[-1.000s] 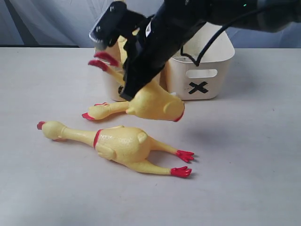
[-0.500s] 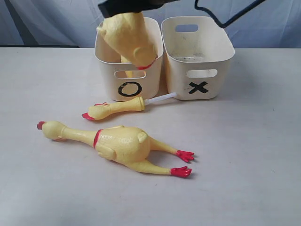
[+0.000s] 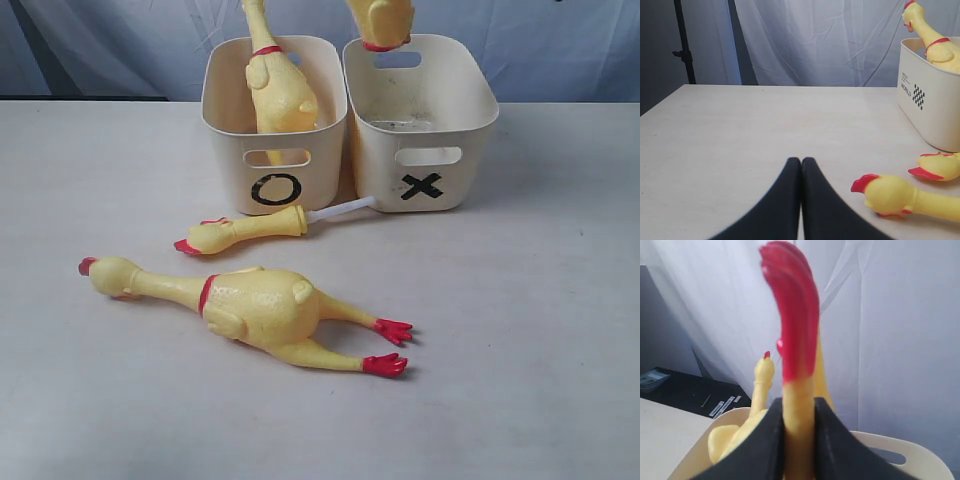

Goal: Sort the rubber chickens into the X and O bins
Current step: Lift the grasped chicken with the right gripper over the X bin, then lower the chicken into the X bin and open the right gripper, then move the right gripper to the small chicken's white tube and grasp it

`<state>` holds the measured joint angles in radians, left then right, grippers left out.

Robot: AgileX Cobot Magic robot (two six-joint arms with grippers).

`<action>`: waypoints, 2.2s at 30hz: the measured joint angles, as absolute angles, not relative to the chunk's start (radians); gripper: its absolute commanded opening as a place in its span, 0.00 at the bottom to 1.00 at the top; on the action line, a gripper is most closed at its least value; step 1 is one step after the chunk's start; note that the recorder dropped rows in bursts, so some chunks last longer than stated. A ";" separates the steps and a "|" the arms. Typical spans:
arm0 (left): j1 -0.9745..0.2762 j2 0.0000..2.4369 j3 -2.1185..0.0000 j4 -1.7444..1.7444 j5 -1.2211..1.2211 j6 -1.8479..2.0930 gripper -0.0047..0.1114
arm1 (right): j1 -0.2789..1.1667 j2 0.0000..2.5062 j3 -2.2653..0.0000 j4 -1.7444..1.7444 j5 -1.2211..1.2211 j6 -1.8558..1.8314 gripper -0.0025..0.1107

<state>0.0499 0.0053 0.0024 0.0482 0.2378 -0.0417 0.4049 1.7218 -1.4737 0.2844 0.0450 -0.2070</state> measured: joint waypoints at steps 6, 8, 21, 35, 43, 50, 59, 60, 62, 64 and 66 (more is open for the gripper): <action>0.050 0.005 0.002 0.048 0.238 -0.042 0.04 | 0.401 1.871 -1.469 0.311 -0.049 -0.207 0.01; 0.050 0.005 0.002 0.048 0.238 -0.042 0.04 | 0.393 1.886 -1.466 0.318 -0.072 -0.207 0.01; 0.050 0.005 0.002 0.048 0.238 -0.042 0.04 | 0.293 1.929 -1.466 0.400 0.063 -0.207 0.19; 0.050 0.005 0.002 0.048 0.238 -0.042 0.04 | 0.293 1.888 -1.466 0.392 0.143 -0.205 0.63; 0.050 0.005 0.002 0.048 0.238 -0.042 0.04 | 0.459 1.711 -1.466 0.325 0.503 -0.642 0.63; 0.050 0.005 0.002 0.048 0.238 -0.042 0.04 | 0.625 1.722 -1.466 0.171 0.718 -0.860 0.63; 0.050 0.005 0.002 0.048 0.238 -0.042 0.04 | 0.703 1.813 -1.466 -0.107 0.827 -0.801 0.44; 0.050 0.005 0.002 0.048 0.238 -0.042 0.04 | 0.708 1.827 -1.466 -0.116 0.839 -0.797 0.43; 0.050 0.005 0.002 0.048 0.238 -0.042 0.04 | 0.712 1.849 -1.468 -0.129 0.851 -0.793 0.46; 0.050 0.005 0.002 0.048 0.238 -0.042 0.04 | 0.714 1.872 -1.468 -0.144 0.853 -0.791 0.52; 0.050 0.005 0.002 0.048 0.238 -0.042 0.04 | 0.716 1.893 -1.468 -0.163 0.854 -0.791 0.55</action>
